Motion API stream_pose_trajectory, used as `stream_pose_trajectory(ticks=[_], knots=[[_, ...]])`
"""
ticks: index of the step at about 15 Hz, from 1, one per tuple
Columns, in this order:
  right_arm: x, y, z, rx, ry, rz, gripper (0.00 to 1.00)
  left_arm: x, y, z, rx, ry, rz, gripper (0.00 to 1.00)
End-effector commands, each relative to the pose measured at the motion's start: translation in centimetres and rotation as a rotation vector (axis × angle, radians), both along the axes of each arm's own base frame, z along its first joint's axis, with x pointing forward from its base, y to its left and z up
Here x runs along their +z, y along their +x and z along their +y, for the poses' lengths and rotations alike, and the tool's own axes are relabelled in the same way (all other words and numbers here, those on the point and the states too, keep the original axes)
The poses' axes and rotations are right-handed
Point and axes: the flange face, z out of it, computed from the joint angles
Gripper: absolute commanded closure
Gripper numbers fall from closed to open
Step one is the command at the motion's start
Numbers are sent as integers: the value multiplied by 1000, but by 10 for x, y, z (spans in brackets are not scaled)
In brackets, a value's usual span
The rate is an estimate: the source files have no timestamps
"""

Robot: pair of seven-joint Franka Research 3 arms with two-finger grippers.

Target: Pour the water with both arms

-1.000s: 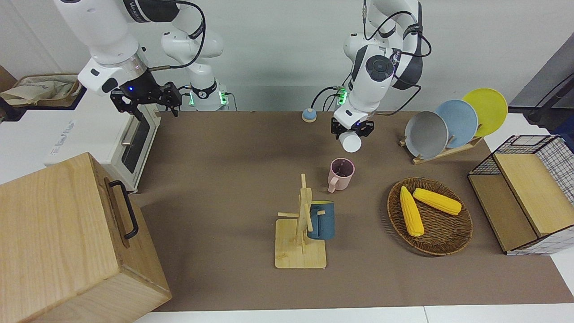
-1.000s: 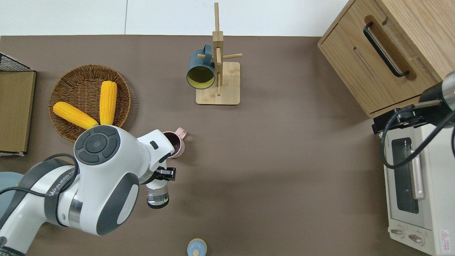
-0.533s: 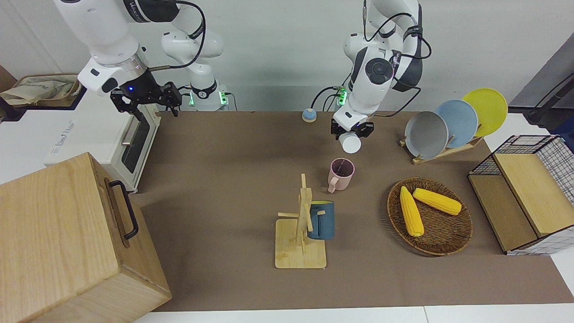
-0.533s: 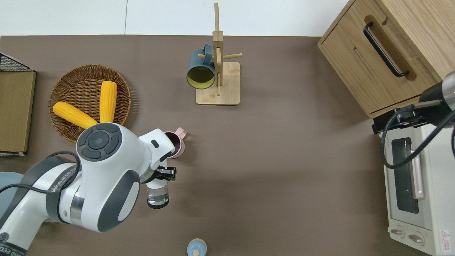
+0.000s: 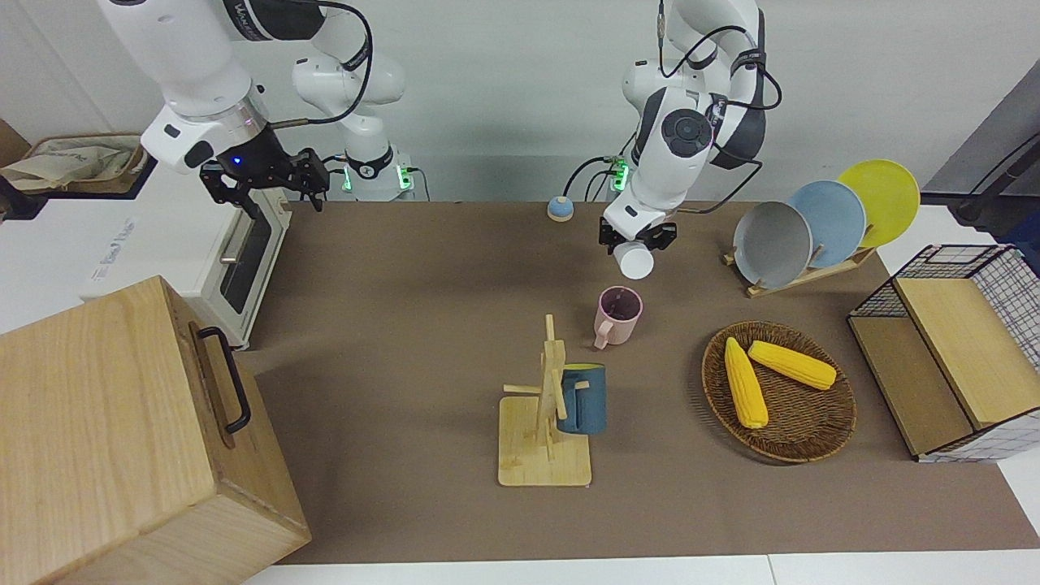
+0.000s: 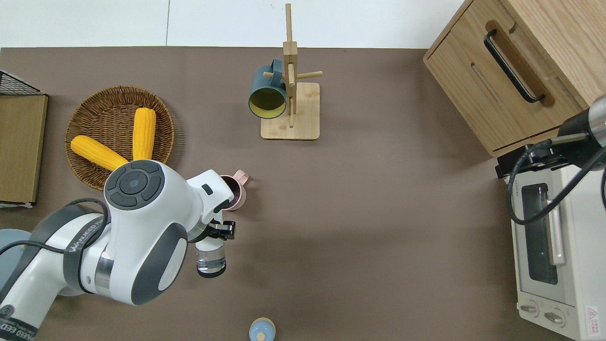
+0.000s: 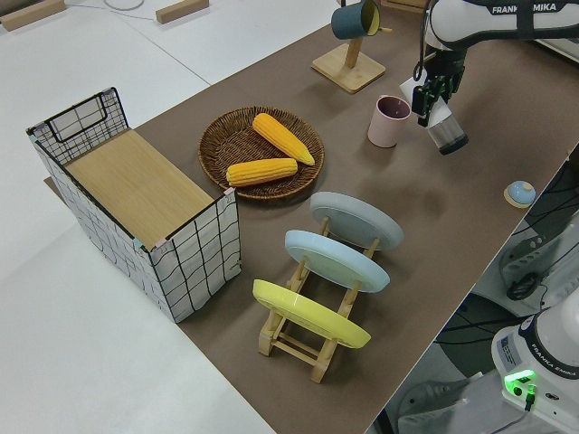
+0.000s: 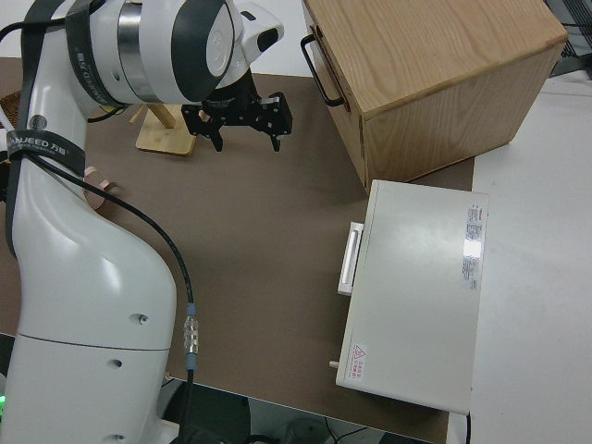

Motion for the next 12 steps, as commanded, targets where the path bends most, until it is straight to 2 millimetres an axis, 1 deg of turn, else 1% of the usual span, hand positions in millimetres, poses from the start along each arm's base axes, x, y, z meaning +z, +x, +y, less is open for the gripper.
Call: stream_pose_trajectory(ticks=[1,6,8,12], knots=[[1,-6,0,12,20,1,9,13,2,-4,23,27,-1,1000],[1,-6,0,12,20,1,9,15,2,-1,34,14,-41,1000],[1,-6,0,12,20,1,9,14,-3,1,42,1,-76,1000],[1,-6,0,12,20,1,9,6,-18,5,53,-30,-214,1000]])
